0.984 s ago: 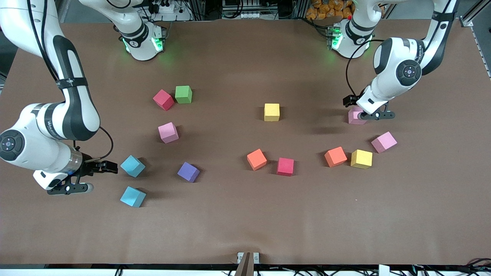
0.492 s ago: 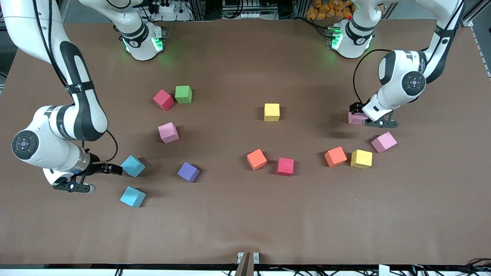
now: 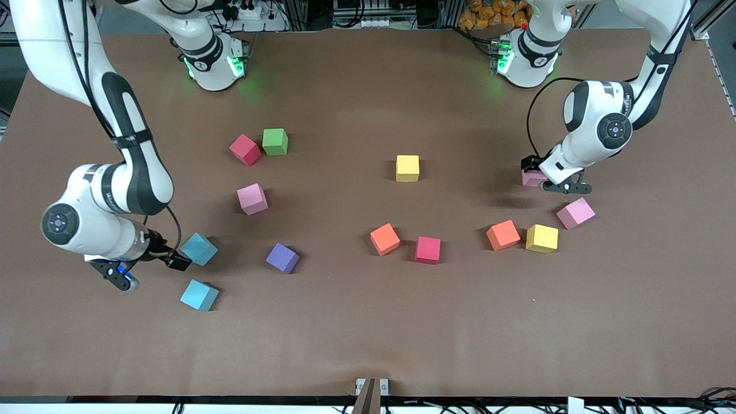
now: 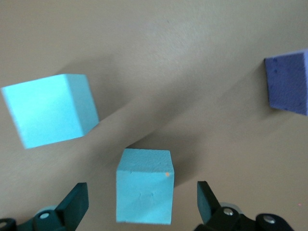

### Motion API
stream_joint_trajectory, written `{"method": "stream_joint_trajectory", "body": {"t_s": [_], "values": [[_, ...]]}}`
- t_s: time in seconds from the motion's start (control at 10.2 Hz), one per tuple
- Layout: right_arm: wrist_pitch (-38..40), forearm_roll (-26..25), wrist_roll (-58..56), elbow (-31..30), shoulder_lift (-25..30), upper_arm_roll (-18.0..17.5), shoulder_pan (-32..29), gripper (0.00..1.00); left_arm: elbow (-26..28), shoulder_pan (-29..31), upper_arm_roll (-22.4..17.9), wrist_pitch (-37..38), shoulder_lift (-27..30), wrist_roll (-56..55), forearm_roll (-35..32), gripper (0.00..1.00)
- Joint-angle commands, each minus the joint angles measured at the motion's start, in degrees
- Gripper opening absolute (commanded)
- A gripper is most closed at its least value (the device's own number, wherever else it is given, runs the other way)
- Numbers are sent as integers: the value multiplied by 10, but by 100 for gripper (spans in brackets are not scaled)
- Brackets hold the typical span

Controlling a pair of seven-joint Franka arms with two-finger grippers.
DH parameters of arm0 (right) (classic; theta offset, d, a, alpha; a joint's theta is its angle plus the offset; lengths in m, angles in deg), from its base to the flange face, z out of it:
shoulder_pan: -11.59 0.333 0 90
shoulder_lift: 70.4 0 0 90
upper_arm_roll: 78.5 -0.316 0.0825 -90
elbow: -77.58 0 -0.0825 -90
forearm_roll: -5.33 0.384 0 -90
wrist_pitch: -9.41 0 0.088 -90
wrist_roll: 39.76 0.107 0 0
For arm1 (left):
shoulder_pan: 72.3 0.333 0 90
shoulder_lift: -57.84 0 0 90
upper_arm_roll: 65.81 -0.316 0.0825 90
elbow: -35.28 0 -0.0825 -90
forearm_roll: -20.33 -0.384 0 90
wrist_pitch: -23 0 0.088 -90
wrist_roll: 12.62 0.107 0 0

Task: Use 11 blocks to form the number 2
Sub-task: 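Grasp the cyan cube with the right gripper while the left gripper grasps pink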

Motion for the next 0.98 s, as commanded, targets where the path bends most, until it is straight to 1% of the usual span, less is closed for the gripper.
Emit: {"method": "stream_joint_trajectory", "body": {"t_s": [0.0,0.59,0.69,0.79,0.89], "values": [[-8,19,18,2,-18,4,3,100,-1,0,4,-6,-7,-8,-11,100],[-2,19,6,-9,-21,4,10,100,-16,-1,5,-24,-30,-7,-11,100],[-1,19,7,-10,-22,4,16,100,-16,-1,5,-24,-30,-7,-11,82],[-2,19,7,-10,-25,4,16,100,-16,-1,5,-24,-30,-5,-11,37],[-3,19,6,-11,-28,4,17,100,-14,1,5,-23,-32,-5,-11,13]]}}
